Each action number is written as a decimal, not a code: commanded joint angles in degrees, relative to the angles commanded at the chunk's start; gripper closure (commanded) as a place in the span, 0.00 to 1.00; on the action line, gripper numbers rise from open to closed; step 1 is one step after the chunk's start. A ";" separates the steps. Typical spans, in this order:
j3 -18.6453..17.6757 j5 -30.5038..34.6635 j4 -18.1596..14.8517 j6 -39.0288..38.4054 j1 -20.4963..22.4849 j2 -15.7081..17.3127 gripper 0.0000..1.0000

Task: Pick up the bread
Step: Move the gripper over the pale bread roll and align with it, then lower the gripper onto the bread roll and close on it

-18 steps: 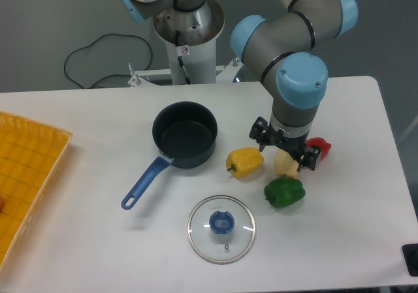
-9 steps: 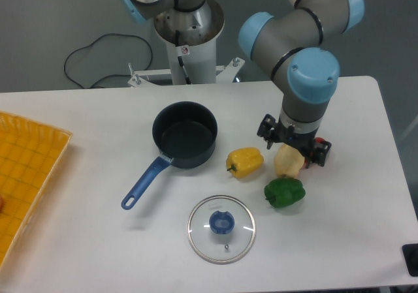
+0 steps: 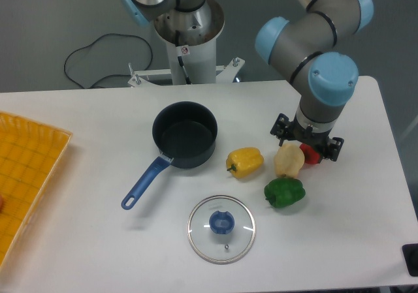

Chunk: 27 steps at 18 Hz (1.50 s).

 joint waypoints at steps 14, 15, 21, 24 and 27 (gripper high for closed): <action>-1.06 -0.26 3.43 -0.09 2.37 -3.52 0.00; -1.06 -0.26 3.52 -0.09 2.37 -3.69 0.00; -1.15 -0.35 4.57 -0.35 2.02 -5.01 0.01; -1.94 -0.44 5.80 -0.26 2.02 -5.02 0.04; -2.82 -0.44 7.47 -0.26 1.94 -5.02 0.11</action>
